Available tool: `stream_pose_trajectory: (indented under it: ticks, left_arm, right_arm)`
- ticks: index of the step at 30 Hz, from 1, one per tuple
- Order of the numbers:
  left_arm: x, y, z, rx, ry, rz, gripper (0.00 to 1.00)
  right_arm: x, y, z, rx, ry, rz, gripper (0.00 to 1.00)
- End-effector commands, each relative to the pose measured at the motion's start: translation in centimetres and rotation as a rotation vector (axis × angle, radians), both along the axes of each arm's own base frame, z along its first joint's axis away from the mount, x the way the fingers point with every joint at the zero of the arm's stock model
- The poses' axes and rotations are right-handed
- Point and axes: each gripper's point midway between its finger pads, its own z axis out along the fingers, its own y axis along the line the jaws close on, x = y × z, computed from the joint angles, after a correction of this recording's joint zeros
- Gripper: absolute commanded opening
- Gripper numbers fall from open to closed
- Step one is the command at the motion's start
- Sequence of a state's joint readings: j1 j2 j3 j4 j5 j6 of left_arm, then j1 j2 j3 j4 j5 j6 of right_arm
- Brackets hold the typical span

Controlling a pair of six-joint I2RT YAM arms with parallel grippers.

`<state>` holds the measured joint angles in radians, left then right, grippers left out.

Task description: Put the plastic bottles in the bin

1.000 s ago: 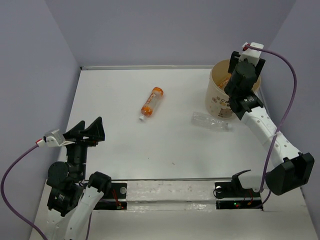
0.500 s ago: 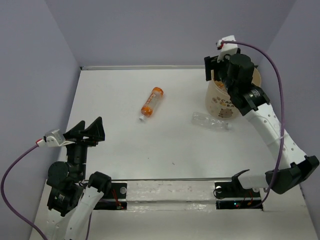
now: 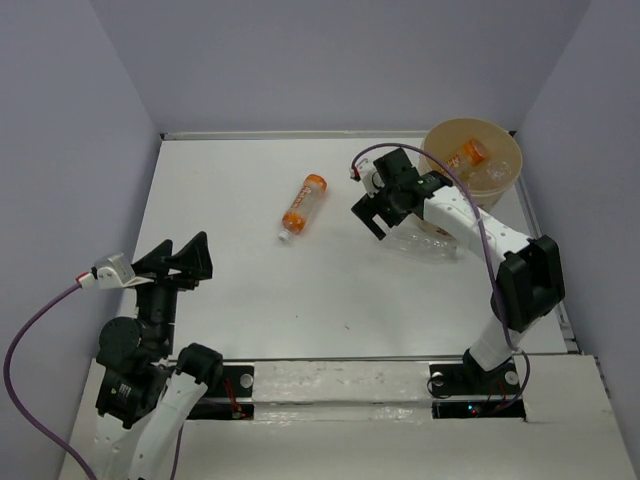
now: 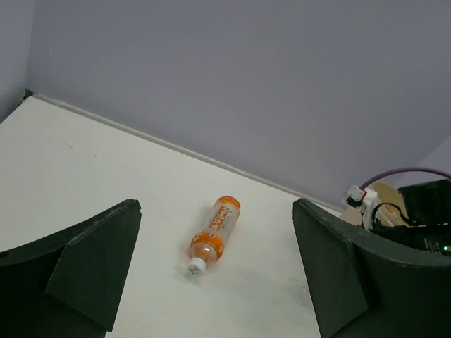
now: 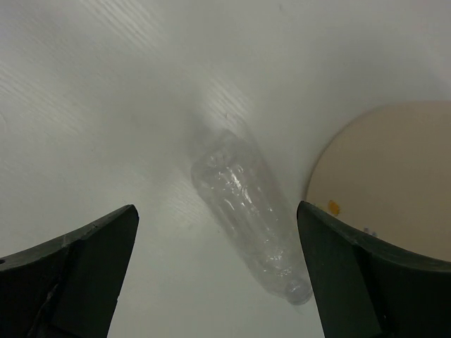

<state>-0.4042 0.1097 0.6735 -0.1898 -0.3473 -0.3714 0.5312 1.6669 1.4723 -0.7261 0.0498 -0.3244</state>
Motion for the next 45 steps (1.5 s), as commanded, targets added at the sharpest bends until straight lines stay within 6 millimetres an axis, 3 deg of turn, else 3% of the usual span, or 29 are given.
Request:
stream_pose_trajectory:
  ticks: [1,12,15,20,25,28,29,30,33,40,45]
  left_arm:
    - [-0.3,0.0,1.4,-0.002,-0.053,-0.006,0.99]
    - [-0.7,0.1,1.7,-0.008,-0.067,-0.011,0.99]
    - [-0.8,0.1,1.8,-0.009,-0.071,-0.011,0.99]
    - [-0.8,0.1,1.7,-0.010,-0.070,-0.013,0.99]
    - [-0.8,0.1,1.7,-0.010,-0.070,-0.013,0.99]
    - [-0.8,0.0,1.8,-0.008,-0.070,-0.015,0.99]
    - [-0.8,0.0,1.7,-0.009,-0.068,-0.016,0.99]
    - [-0.7,-0.1,1.7,-0.006,-0.066,-0.017,0.99]
    - [-0.6,-0.1,1.6,-0.007,-0.064,-0.017,0.99]
    - [-0.4,-0.2,1.5,-0.005,-0.059,-0.019,0.99]
    - [-0.4,-0.2,1.5,-0.003,-0.058,-0.019,0.99]
  right_arm:
    - [-1.2,-2.3,-1.5,-0.125,0.047,-0.011,1.00]
    - [-1.4,-4.2,-8.6,-0.318,0.194,-0.014,1.00]
    - [-1.4,-4.4,-10.0,-0.344,0.214,-0.004,1.00]
    - [0.3,-5.1,-11.6,-0.409,0.155,-0.013,1.00]
    - [-0.8,-4.7,-13.9,-0.384,0.220,-0.005,0.91]
    - [-1.2,-4.8,-14.4,-0.378,0.223,-0.017,0.75]
    - [-1.1,-4.9,-14.2,-0.375,0.216,-0.020,0.71]
    - [-0.8,-4.8,-13.7,-0.365,0.194,-0.032,0.59]
    - [-0.1,-3.5,-11.8,-0.320,0.141,-0.034,0.47]
    - [0.4,2.2,-6.1,-0.188,-0.003,0.007,0.43]
    - [0.2,7.4,3.1,0.009,-0.173,0.029,0.42]
